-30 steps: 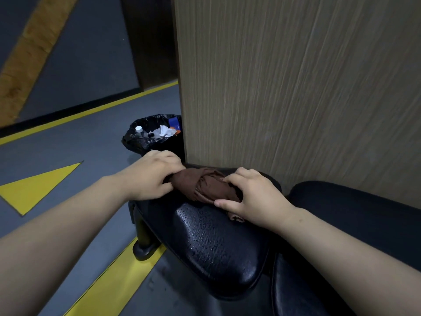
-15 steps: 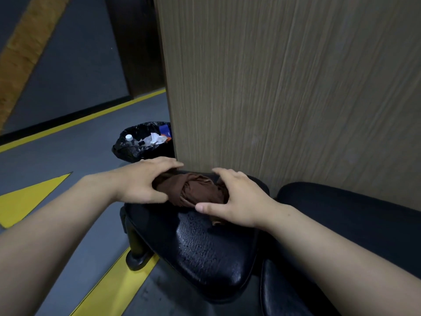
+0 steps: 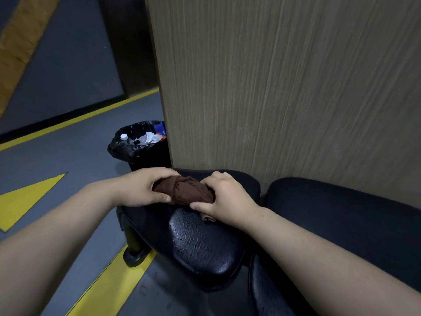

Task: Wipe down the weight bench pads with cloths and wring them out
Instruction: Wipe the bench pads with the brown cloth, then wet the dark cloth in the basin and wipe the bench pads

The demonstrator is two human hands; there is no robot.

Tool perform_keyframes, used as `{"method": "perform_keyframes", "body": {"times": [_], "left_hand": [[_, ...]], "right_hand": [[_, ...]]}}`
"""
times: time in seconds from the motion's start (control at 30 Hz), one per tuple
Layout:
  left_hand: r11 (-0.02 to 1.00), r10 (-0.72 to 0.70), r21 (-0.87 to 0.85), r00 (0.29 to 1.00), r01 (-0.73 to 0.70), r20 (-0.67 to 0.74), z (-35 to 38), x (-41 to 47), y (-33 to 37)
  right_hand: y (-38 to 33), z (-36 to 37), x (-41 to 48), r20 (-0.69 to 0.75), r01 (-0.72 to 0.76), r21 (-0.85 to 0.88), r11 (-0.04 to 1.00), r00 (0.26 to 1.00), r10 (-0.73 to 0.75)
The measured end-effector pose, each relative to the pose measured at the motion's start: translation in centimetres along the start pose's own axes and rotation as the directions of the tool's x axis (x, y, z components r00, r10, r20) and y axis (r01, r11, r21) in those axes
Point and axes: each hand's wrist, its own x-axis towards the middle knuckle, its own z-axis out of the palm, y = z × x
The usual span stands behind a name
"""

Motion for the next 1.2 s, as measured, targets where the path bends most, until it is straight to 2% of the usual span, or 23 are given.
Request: {"method": "perform_keyframes", "body": {"times": [0.1,0.23,0.3,0.4,0.6,0.8,0.93,1.07,1.2], "left_hand": [[0.999,-0.046,0.009,0.998,0.046,-0.033,0.3,-0.8,1.0],[0.973,-0.102,0.19,0.982,0.131,-0.157,0.1,-1.7,3.0],[0.938,-0.051,0.321,0.969,0.129,-0.24,0.1,-2.2,4.8],[0.902,0.057,0.425,0.959,0.069,-0.277,1.4,-2.5,9.1],[0.912,0.094,0.41,0.983,-0.022,-0.156,8.3,-1.5,19.6],[0.91,0.247,0.355,0.968,-0.214,-0.05,13.5,-1.3,30.4],[0.86,0.386,0.348,0.922,-0.374,0.038,16.1,-2.1,38.4],[0.781,0.535,0.346,0.843,-0.52,0.06,18.8,-2.3,45.7],[0.721,0.606,0.348,0.789,-0.599,0.103,21.7,-1.7,51.3]], "right_hand": [[-0.3,-0.6,-0.8,0.047,0.02,-0.016,1.0,0.999,-0.02],[-0.6,-3.5,-3.3,-0.01,0.022,-0.007,1.0,1.0,-0.022],[-0.4,-5.8,-5.4,-0.048,0.024,-0.024,0.999,0.999,-0.025],[0.4,-9.6,-9.7,-0.037,0.019,-0.102,0.995,0.999,-0.023],[2.3,-15.1,-21.1,-0.01,-0.129,-0.223,0.966,0.992,0.13],[2.0,-20.0,-31.9,-0.034,-0.317,-0.26,0.912,0.947,0.32],[0.1,-23.7,-39.5,-0.106,-0.442,-0.274,0.854,0.897,0.43],[-1.5,-27.4,-47.3,-0.237,-0.571,-0.288,0.769,0.82,0.521],[-1.8,-29.7,-54.0,-0.382,-0.678,-0.292,0.675,0.729,0.568]]}}
